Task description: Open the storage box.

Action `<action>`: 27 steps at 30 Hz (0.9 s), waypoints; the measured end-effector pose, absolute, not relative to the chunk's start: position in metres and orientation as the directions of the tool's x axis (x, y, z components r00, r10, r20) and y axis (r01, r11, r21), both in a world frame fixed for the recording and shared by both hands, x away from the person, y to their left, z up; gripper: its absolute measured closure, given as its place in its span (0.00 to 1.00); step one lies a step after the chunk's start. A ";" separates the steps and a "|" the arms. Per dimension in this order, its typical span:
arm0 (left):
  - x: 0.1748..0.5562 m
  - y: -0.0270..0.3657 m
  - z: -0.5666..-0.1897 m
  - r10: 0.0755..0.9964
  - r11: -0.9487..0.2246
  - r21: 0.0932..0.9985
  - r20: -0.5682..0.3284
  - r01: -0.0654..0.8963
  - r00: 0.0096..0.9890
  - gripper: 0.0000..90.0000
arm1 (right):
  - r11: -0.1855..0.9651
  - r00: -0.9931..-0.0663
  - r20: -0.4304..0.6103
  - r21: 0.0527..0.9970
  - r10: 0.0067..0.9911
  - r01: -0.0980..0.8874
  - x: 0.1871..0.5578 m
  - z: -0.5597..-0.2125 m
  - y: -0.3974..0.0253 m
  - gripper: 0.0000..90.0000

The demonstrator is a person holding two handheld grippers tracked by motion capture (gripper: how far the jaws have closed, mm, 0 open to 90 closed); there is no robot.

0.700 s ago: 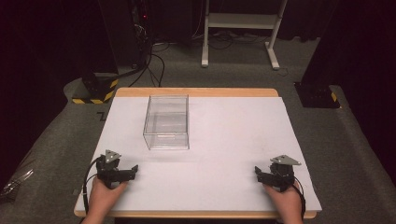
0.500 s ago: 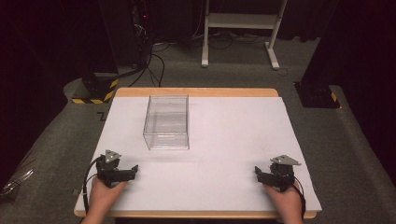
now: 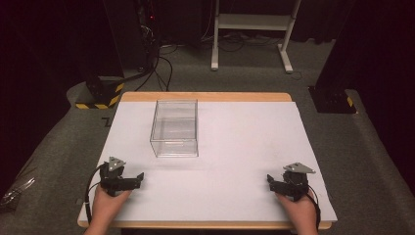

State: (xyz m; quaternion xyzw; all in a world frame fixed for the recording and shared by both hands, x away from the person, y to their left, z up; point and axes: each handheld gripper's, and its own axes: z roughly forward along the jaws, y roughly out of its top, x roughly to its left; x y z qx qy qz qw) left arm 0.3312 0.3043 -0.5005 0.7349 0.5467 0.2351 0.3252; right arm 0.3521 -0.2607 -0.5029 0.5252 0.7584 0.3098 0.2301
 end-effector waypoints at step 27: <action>0.322 0.278 -0.471 0.875 -0.208 0.798 -0.107 0.565 0.472 0.01 | 0.256 -0.342 -0.023 0.711 0.939 0.655 0.352 -0.503 -0.261 0.20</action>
